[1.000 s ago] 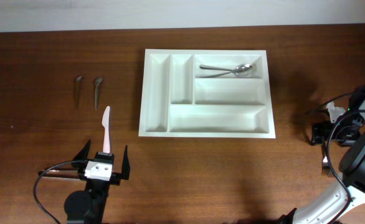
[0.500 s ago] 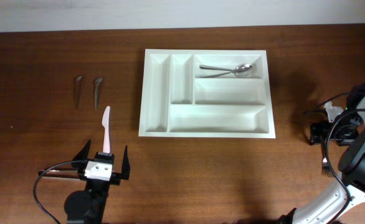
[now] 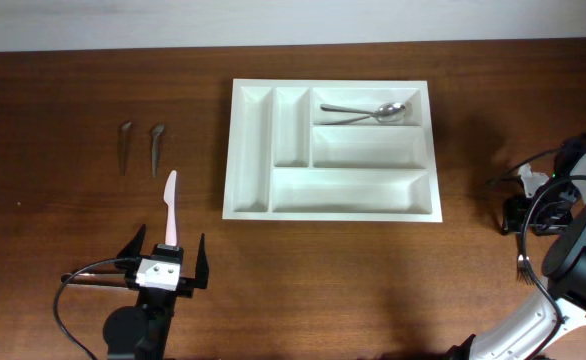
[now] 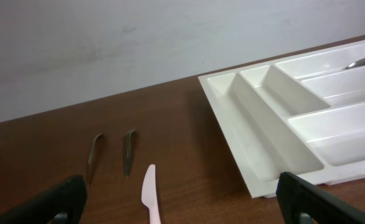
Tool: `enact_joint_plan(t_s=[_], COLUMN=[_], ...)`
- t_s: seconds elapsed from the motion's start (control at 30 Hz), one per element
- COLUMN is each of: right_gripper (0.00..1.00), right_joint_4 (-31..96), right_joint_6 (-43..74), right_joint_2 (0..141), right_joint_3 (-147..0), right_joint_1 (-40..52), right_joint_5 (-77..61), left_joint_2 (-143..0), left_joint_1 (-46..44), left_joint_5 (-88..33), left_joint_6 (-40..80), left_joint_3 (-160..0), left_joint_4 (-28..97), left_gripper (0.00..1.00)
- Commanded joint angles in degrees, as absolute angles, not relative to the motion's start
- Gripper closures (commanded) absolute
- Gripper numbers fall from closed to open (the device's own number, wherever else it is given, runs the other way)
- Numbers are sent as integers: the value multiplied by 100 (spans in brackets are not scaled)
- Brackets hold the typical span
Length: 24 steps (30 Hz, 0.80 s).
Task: Pack container
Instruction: 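Lower the right gripper and grasp the left silver fork, lift it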
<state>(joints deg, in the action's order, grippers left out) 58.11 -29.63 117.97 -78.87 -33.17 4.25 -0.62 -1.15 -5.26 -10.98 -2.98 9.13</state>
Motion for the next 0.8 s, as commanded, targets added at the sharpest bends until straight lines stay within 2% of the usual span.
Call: enact_joint_plan(t_s=[0.0, 0.23, 0.37, 0.53, 0.67, 0.77], right_gripper=[32, 46, 61, 69, 82, 87], right_joint_4=[5758, 5874, 5935, 5972, 5972, 5970], right_joint_6=[-2842, -2646, -2626, -2606, -2604, -2576], right_joint_2=[12070, 12070, 12070, 12070, 12070, 12070], right_joint_3=[-7583, -7585, -7585, -7585, -7585, -7585], right_joint_1=[-3264, -3264, -3264, -3264, -3264, -3264], right_joint_5=[325, 325, 325, 325, 325, 325], left_joint_2=[-34, -34, -34, -34, -34, -34], left_joint_1=[-84, -84, -84, -84, -84, -84], left_joint_5=[-467, -467, -467, -467, -467, -467], left_joint_6=[-1144, -1144, -1144, -1144, -1144, -1144], left_joint_3=[-263, -263, -263, -263, -263, -263], left_joint_4=[899, 899, 899, 899, 899, 899], left_gripper=[1, 1, 1, 1, 1, 1])
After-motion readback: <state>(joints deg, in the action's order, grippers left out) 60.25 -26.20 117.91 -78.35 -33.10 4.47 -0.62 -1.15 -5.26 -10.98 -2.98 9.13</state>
